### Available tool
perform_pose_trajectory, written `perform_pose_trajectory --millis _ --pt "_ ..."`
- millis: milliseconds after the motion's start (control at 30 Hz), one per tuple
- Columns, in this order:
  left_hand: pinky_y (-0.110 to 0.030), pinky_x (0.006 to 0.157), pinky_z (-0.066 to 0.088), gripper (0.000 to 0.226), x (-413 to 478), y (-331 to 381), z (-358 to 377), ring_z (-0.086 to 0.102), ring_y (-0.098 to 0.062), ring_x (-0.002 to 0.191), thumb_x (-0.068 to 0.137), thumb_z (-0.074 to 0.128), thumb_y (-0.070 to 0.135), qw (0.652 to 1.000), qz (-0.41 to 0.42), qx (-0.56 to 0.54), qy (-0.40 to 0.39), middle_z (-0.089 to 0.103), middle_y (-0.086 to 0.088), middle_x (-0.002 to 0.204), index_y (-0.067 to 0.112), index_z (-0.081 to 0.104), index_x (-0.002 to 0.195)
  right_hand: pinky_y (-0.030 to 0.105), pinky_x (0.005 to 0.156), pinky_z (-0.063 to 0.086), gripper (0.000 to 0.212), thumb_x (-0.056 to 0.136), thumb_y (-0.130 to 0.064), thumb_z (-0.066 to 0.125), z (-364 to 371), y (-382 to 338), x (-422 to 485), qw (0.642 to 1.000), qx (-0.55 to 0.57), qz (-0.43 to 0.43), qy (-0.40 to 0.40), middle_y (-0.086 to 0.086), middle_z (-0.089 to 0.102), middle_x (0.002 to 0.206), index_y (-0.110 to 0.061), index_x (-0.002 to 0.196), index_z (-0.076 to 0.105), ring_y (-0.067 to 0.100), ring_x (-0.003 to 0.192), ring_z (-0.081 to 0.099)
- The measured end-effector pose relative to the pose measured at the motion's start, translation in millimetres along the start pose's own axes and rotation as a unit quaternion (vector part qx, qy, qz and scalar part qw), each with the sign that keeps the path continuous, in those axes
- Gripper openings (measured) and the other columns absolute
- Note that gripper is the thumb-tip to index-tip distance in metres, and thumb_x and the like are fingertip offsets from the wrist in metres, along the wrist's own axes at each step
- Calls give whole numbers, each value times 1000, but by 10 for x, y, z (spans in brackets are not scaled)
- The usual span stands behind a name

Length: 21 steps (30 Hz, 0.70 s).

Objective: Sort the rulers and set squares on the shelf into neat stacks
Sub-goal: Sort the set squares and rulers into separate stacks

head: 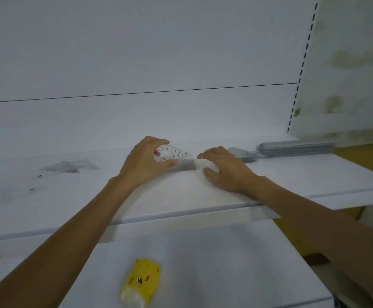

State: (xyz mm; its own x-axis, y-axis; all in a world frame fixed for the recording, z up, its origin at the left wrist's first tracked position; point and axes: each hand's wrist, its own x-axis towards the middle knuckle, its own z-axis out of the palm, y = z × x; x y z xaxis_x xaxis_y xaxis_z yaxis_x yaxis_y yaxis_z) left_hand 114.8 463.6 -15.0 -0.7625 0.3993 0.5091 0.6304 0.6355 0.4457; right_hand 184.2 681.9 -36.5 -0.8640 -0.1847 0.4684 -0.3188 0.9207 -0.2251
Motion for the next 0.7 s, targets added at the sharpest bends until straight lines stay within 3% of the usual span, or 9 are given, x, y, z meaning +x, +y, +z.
perform_pose_trajectory --millis 167,300,433,567,700 --pt "-36 93 45 59 283 625 525 54 -9 95 72 72 46 999 35 -18 -37 51 6 122 25 55 124 22 91 33 34 90 -21 53 -440 543 -405 998 -46 37 17 0 56 122 -17 124 53 16 115 46" --pt "-36 93 44 59 437 929 780 54 -12 102 73 70 48 997 41 -26 -58 52 4 122 24 54 125 27 95 34 34 91 -24 51 -624 843 -606 995 -50 83 14 1 55 127 -19 124 54 17 121 43" --pt "-35 94 43 60 575 1103 946 52 -14 106 72 73 46 997 42 -27 -59 53 2 122 23 55 125 30 100 36 32 92 -30 49 -621 981 -699 992 -45 99 -60 1 56 128 -20 122 58 18 120 46" --pt "-33 101 36 61 735 1191 1073 44 -20 119 71 76 39 998 24 0 -59 52 -1 128 22 55 126 28 95 37 30 92 -30 47 -593 1002 -713 993 -37 97 -49 1 57 124 -18 116 61 18 117 47" --pt "-32 101 37 58 814 1197 1207 45 -20 120 71 77 37 998 -1 -24 -60 53 -1 128 23 57 124 34 98 39 30 92 -29 45 -587 1005 -715 995 -29 90 -45 2 56 125 -17 116 60 19 117 46"
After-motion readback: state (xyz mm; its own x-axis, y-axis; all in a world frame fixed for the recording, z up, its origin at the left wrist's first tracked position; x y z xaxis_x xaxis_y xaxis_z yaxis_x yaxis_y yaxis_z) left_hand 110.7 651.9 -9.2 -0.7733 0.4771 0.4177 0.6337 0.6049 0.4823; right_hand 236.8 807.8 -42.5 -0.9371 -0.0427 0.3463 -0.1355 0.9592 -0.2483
